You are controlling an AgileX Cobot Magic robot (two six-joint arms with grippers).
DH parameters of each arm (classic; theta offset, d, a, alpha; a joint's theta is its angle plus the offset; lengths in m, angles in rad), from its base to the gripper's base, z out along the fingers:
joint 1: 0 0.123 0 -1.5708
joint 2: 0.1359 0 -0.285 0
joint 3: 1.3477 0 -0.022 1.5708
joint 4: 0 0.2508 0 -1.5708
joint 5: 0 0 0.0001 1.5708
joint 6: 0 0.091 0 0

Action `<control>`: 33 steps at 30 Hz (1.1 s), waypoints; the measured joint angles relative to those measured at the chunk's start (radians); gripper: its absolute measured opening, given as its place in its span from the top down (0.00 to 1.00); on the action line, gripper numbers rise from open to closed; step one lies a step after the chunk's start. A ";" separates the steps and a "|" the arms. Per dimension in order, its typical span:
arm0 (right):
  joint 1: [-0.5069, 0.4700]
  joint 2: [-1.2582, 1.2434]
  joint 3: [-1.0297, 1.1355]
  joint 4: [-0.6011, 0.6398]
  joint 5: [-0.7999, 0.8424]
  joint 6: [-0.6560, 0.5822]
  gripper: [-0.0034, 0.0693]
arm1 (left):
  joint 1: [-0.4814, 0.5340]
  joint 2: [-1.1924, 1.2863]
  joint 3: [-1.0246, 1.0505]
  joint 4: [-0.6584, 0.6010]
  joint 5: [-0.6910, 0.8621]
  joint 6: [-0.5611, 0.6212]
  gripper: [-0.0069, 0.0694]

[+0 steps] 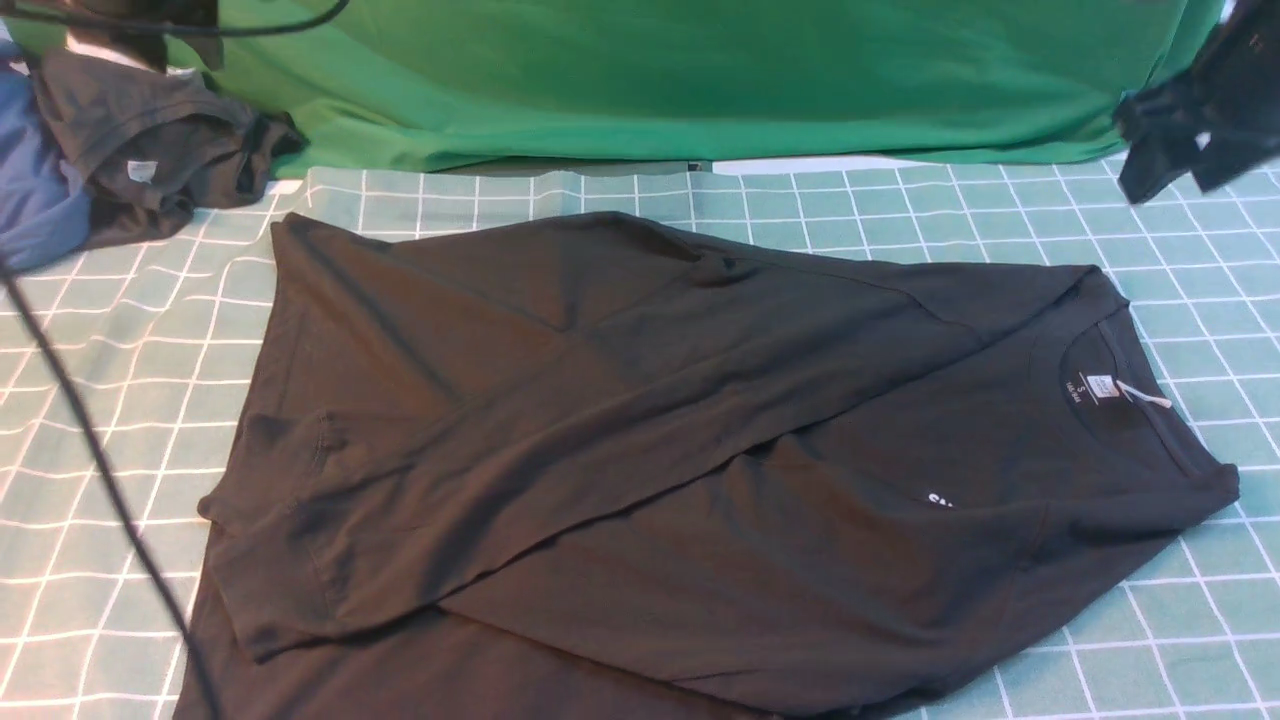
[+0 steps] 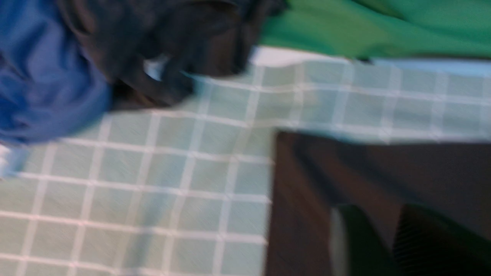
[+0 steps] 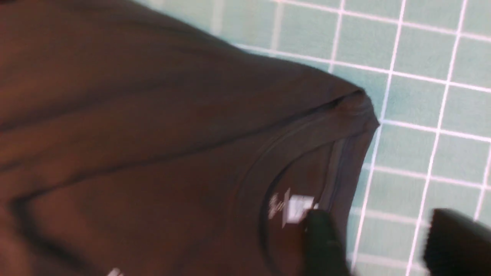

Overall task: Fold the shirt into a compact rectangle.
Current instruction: 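Grasp the near edge of the shirt at its hem and shoulder corners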

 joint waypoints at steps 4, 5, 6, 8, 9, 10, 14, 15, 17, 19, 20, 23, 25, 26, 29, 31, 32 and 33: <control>0.037 -0.188 0.158 0.010 0.002 -0.040 0.86 | -0.073 -0.209 0.299 -0.049 0.002 -0.007 0.89; 0.038 -0.197 0.176 0.010 -0.001 -0.040 0.86 | -0.073 -0.221 0.317 -0.044 0.003 -0.009 0.89; 0.047 -0.261 0.250 0.016 -0.026 -0.050 0.90 | -0.115 -0.336 0.493 -0.038 0.003 -0.041 0.90; 0.052 -0.331 0.340 0.045 -0.070 -0.072 0.91 | -0.152 -0.464 0.695 -0.038 0.007 -0.100 0.91; 0.054 -0.355 0.373 0.064 -0.086 -0.091 0.91 | -0.163 -0.513 0.775 -0.040 0.010 -0.130 0.91; 0.057 -0.382 0.413 0.087 -0.103 -0.111 0.91 | -0.170 -0.561 0.854 -0.043 0.014 -0.153 0.91; 0.060 -0.440 0.529 0.175 -0.131 -0.181 0.91 | -0.179 -0.746 1.200 -0.049 0.009 -0.254 0.90; 0.060 -0.445 0.550 0.186 -0.132 -0.191 0.91 | -0.180 -0.776 1.270 -0.043 0.000 -0.265 0.90; 0.060 -0.446 0.581 0.205 -0.145 -0.203 0.91 | -0.181 -0.814 1.384 -0.023 -0.032 -0.269 0.88; 0.060 -0.446 0.602 0.214 -0.170 -0.206 0.91 | -0.182 -0.823 1.459 0.017 -0.083 -0.271 0.84; 0.060 -0.446 0.609 0.219 -0.183 -0.208 0.91 | -0.182 -0.819 1.490 0.043 -0.101 -0.271 0.82; 0.060 -0.446 0.619 0.243 -0.216 -0.208 0.91 | -0.182 -0.782 1.531 0.083 -0.123 -0.271 0.73; 0.060 -0.447 0.620 0.268 -0.225 -0.209 0.91 | -0.182 -0.731 1.539 0.072 -0.133 -0.266 0.64; 0.060 -0.447 0.620 0.282 -0.228 -0.211 0.91 | -0.182 -0.712 1.539 0.063 -0.146 -0.262 0.60; 0.060 -0.448 0.620 0.302 -0.230 -0.215 0.91 | -0.182 -0.652 1.540 0.024 -0.179 -0.251 0.48; 0.060 -0.448 0.620 0.304 -0.228 -0.219 0.91 | -0.182 -0.620 1.540 0.010 -0.187 -0.247 0.42; 0.060 -0.448 0.620 0.304 -0.226 -0.219 0.91 | -0.182 -0.606 1.540 0.009 -0.187 -0.245 0.39; 0.060 -0.448 0.620 0.304 -0.225 -0.219 0.91 | -0.182 -0.596 1.540 0.009 -0.187 -0.245 0.37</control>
